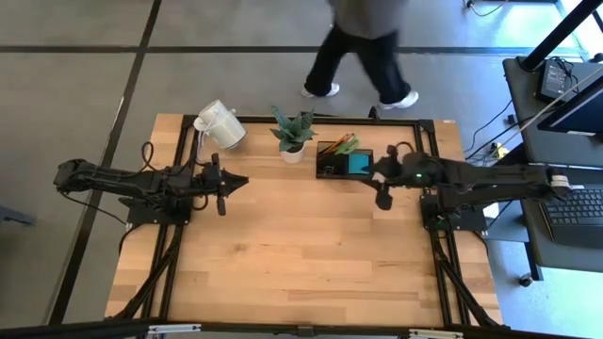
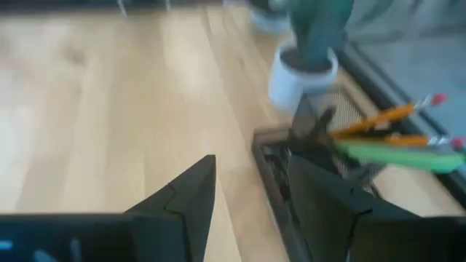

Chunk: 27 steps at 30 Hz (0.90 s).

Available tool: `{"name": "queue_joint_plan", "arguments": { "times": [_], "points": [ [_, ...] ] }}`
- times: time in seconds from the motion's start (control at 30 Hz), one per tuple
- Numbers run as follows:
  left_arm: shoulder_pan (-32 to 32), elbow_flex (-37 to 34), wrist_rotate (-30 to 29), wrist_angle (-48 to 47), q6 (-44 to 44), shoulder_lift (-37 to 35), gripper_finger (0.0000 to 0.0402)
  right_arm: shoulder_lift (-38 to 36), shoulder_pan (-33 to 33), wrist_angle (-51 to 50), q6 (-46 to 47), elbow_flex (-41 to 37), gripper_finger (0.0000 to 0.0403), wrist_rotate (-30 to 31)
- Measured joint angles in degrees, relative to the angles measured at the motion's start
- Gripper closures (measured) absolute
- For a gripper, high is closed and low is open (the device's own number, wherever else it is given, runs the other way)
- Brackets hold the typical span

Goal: Pick and place office supplies into organizer
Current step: Return to Home Position

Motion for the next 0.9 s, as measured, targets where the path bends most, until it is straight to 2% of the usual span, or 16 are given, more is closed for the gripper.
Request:
{"name": "queue_joint_plan", "arguments": {
  "times": [0.13,0.37,0.5,0.9],
  "points": [
    [0.0,0.0,-1.3,-0.2,-1.3,-0.1,0.0375,-8.6,0.0,3.1,-0.8,-4.6,0.0227,-1.2],
    [0.0,0.0,-8.0,-2.3,0.8,-0.1,0.0375,-20.6,0.0,2.5,1.2,-11.5,0.0227,-1.6],
    [0.0,0.0,-8.6,-4.7,1.3,-1.7,0.0375,-27.0,0.0,2.4,2.2,-15.1,0.0227,-1.6],
    [0.0,0.0,-7.5,-14.4,1.9,-18.7,0.0375,-41.4,0.0,-3.1,3.1,-18.8,0.0227,-1.6]
  ]
}}
